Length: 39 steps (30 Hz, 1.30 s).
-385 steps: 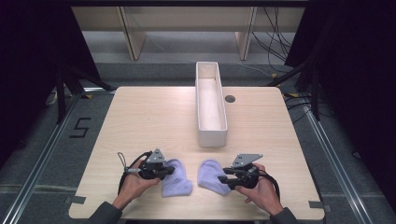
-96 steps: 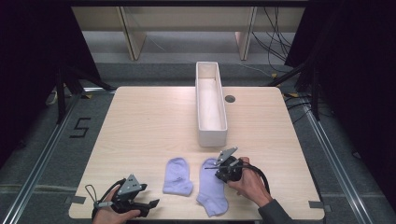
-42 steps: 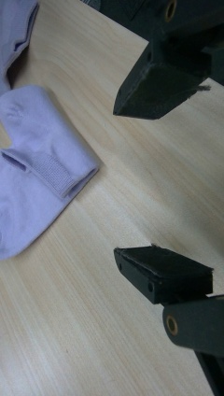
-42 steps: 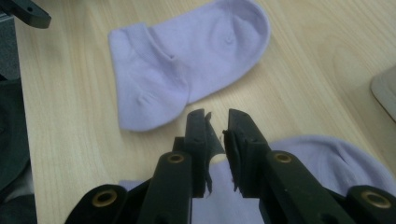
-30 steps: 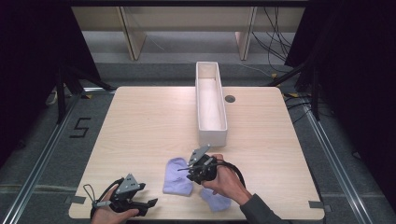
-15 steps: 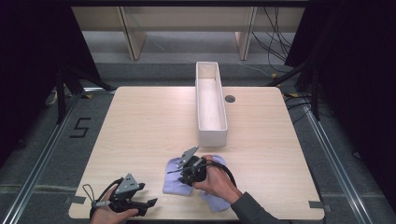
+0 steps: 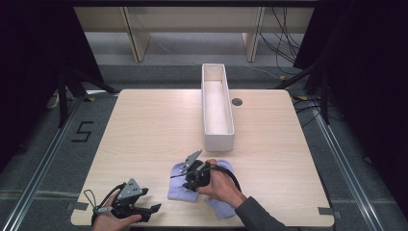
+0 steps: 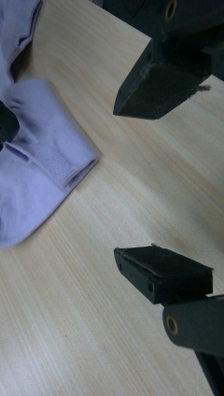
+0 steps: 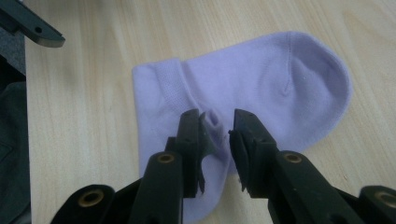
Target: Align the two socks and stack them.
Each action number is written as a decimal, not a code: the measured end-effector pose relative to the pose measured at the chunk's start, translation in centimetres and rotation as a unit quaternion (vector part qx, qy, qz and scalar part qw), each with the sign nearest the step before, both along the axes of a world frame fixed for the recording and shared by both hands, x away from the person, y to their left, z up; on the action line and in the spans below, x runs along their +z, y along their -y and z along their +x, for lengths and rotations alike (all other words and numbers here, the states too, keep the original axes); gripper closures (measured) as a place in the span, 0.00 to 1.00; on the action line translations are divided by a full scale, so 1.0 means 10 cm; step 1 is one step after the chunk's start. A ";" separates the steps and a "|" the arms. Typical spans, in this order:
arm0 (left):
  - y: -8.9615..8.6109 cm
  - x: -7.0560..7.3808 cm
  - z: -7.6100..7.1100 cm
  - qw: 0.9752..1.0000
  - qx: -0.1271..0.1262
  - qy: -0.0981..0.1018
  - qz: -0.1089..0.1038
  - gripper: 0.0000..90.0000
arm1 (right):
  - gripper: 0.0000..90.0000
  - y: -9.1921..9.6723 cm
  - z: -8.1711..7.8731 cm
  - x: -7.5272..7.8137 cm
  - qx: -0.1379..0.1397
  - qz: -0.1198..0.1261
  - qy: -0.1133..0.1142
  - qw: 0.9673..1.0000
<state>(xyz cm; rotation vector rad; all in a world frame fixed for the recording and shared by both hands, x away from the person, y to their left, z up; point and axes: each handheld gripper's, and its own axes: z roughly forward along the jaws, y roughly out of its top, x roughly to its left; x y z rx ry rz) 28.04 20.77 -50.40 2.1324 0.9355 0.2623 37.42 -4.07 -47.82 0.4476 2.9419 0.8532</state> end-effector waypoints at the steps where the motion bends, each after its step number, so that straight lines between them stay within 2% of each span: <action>1: 0.00 0.00 0.00 1.000 0.000 -0.001 -0.001 0.28 | 0.81 -0.01 -0.03 0.00 -0.015 -0.003 -0.017 1.000; 2: 0.00 0.00 0.00 1.000 0.000 -0.001 -0.001 0.28 | 0.81 -0.01 0.01 -0.01 0.003 -0.002 -0.001 1.000; 4: 0.00 0.00 0.00 1.000 0.000 -0.001 -0.001 0.28 | 0.80 -0.02 -0.01 -0.02 -0.004 -0.003 -0.014 1.000; 6: 0.00 0.00 0.00 1.000 0.000 0.000 0.000 0.28 | 0.80 -0.03 0.00 -0.02 0.000 -0.003 -0.008 1.000; 7: 0.00 0.00 0.00 1.000 0.000 -0.001 -0.001 0.28 | 0.80 -0.03 0.00 -0.03 -0.005 -0.003 -0.015 1.000; 10: 0.00 0.00 0.00 1.000 -0.001 0.000 0.000 0.28 | 0.81 -0.03 0.01 -0.03 -0.006 -0.005 -0.015 1.000; 17: -0.01 0.00 0.00 1.000 -0.002 -0.001 0.004 0.28 | 0.93 -0.03 0.00 -0.03 0.007 -0.005 -0.013 1.000; 21: 0.00 0.01 0.00 1.000 0.000 0.001 0.000 0.28 | 0.96 -0.03 -0.02 -0.02 0.011 -0.007 -0.009 1.000; 24: -0.01 0.00 0.00 1.000 0.001 0.000 -0.001 0.28 | 0.96 -0.03 -0.03 0.01 0.019 -0.002 -0.004 1.000; 26: -0.01 0.01 0.00 1.000 0.001 0.001 -0.001 0.28 | 0.96 -0.03 -0.06 0.02 0.009 -0.001 -0.018 1.000; 27: -0.01 0.01 0.00 1.000 -0.002 0.002 0.001 0.28 | 0.96 -0.02 -0.05 0.03 0.017 0.001 -0.008 1.000; 34: -0.01 0.01 0.00 1.000 0.002 0.003 -0.002 0.28 | 0.96 -0.02 -0.10 0.09 0.027 0.005 -0.001 1.000; 35: -0.02 0.02 0.01 1.000 -0.001 0.005 0.008 0.28 | 0.96 -0.02 -0.11 0.10 0.028 0.005 0.000 1.000; 37: -0.01 0.02 0.00 1.000 0.002 0.005 -0.002 0.28 | 0.96 -0.03 -0.13 0.12 0.030 0.004 0.004 1.000; 39: -0.02 0.02 0.01 1.000 0.000 0.005 0.003 0.28 | 0.96 -0.03 -0.16 0.14 0.032 0.002 0.005 0.999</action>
